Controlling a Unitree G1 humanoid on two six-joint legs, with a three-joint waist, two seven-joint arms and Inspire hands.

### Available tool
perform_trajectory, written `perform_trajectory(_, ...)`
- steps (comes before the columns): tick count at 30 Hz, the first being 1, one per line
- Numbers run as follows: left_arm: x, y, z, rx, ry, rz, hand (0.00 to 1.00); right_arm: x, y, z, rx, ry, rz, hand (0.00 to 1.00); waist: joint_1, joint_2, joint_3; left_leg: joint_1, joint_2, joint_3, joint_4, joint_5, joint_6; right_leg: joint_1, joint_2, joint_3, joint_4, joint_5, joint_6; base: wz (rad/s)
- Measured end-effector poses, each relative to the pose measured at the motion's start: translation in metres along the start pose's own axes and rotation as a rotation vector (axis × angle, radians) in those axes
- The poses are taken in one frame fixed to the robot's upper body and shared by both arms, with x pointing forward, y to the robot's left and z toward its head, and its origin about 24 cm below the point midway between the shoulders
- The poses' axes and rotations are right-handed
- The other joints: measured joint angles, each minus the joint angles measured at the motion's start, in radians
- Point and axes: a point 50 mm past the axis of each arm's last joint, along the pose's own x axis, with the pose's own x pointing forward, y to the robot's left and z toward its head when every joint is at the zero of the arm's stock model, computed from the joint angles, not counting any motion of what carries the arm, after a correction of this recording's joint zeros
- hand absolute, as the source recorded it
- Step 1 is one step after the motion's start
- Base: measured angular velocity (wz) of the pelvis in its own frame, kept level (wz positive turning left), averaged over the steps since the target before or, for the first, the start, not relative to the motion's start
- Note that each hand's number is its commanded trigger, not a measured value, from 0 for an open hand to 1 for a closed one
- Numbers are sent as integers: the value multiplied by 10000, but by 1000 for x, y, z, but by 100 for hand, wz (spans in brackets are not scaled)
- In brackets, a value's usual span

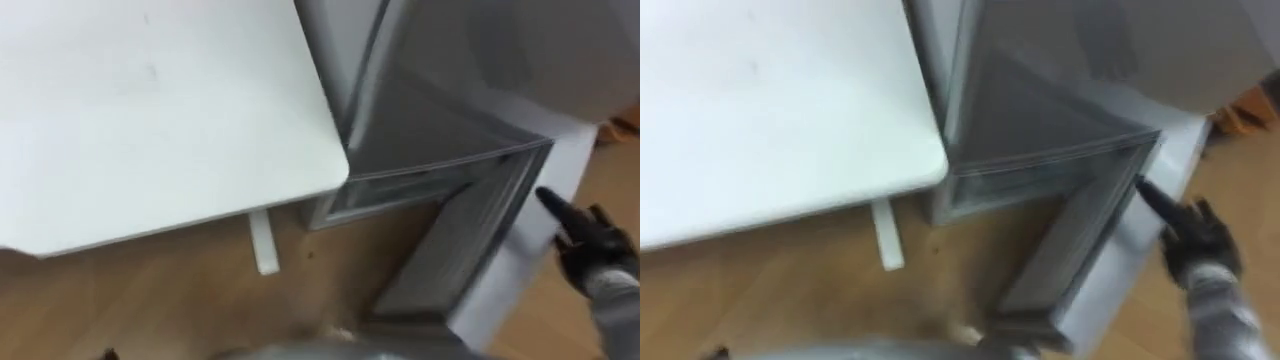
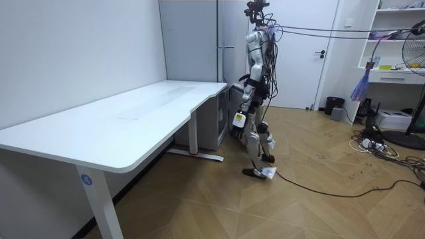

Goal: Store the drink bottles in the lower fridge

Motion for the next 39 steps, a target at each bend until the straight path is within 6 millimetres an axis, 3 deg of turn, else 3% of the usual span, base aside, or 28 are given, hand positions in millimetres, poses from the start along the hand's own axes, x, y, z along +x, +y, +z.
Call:
perform_trajectory(1,-2,-8,-4,345,104,-234,0,0,0,-2,-359,141,-18,0,134,81,-8,-230,83,613,89,717,215,73,-83,-14,208,-18,191,-40)
perform_trajectory(2,-4,-17,-10,390,453,-467,0,-2,3,-3,-500,243,145,0,490,217,30,112,167,822,165,718,191,223,-33,4,209,50,285,-67)
perform_trajectory(3,-5,-22,-15,381,681,-594,0,-2,6,-3,-599,247,279,0,641,335,3,277,176,739,98,650,120,305,18,33,149,91,329,-96)
perform_trajectory(4,-5,-28,-20,372,984,-809,0,-2,17,-3,-837,136,731,0,784,487,3,352,134,380,78,494,41,542,26,-168,-127,146,318,-80)
perform_trajectory(6,-4,-31,-17,395,1066,-957,0,-5,41,-1,-1232,-132,1697,0,776,604,12,184,41,243,108,365,-30,504,23,-547,-393,138,333,-44)
perform_trajectory(8,-4,-36,-11,472,862,-1103,0,-9,61,-5,-1611,-134,2661,0,733,900,-97,166,72,144,146,393,-103,528,70,-1000,-427,128,345,1)
perform_trajectory(11,-6,-43,-9,575,688,-1293,0,-14,78,-13,-1383,47,3363,0,740,1074,-192,225,85,-48,185,471,-187,621,99,-1383,-429,42,256,16)
perform_trajectory(19,-8,-46,-19,598,984,-1399,0,-14,78,-15,-1040,271,3456,0,680,933,-118,64,86,-309,511,511,-241,564,92,-1839,-275,-219,192,12)
perform_trajectory(31,-7,-46,-14,573,792,-1546,0,-14,79,-16,-873,326,3585,0,547,880,-92,14,81,-297,546,509,-242,537,93,-1884,-286,-212,181,1)
perform_trajectory(36,-7,-46,-16,209,930,-1588,0,-13,71,-24,-608,501,3626,0,536,861,-94,38,75,-267,543,505,-238,636,97,-1912,-299,-203,169,6)
perform_trajectory(39,-8,-45,-20,266,1039,-1514,0,-9,52,-47,-1601,1493,3243,0,598,763,-93,190,57,-280,567,411,-232,875,90,-1968,-324,-281,193,11)
